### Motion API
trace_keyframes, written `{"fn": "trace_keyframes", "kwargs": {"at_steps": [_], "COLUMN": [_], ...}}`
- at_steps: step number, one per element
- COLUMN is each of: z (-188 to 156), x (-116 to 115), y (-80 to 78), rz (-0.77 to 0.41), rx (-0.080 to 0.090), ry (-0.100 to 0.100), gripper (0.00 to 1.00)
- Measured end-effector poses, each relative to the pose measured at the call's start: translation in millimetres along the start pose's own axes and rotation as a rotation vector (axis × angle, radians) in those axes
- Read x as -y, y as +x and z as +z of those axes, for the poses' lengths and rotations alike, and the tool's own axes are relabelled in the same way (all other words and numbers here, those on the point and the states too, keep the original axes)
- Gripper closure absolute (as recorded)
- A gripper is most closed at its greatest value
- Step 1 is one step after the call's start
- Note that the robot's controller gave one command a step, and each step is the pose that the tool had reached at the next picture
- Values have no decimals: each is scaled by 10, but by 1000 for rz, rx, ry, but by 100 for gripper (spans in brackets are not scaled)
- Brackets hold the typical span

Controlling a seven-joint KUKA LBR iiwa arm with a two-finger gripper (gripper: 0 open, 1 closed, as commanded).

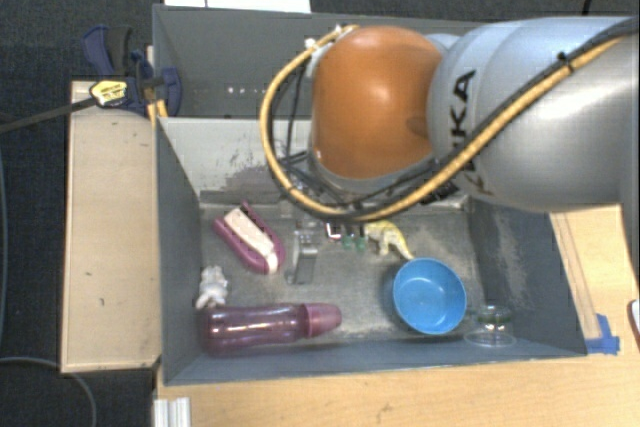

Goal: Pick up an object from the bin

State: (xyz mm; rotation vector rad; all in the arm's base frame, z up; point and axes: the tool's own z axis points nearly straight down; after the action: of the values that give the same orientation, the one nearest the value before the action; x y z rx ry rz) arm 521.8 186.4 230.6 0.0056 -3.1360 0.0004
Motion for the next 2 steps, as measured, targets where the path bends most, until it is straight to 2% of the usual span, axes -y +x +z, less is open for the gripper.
{"fn": "trace_keyframes", "kwargs": {"at_steps": [1,2], "z": [-45,9], "x": [11,-23], "y": [-18,91], "rz": [5,-49], "rx": [8,9], "ry": [-2,-1], "gripper": [0,0]}}
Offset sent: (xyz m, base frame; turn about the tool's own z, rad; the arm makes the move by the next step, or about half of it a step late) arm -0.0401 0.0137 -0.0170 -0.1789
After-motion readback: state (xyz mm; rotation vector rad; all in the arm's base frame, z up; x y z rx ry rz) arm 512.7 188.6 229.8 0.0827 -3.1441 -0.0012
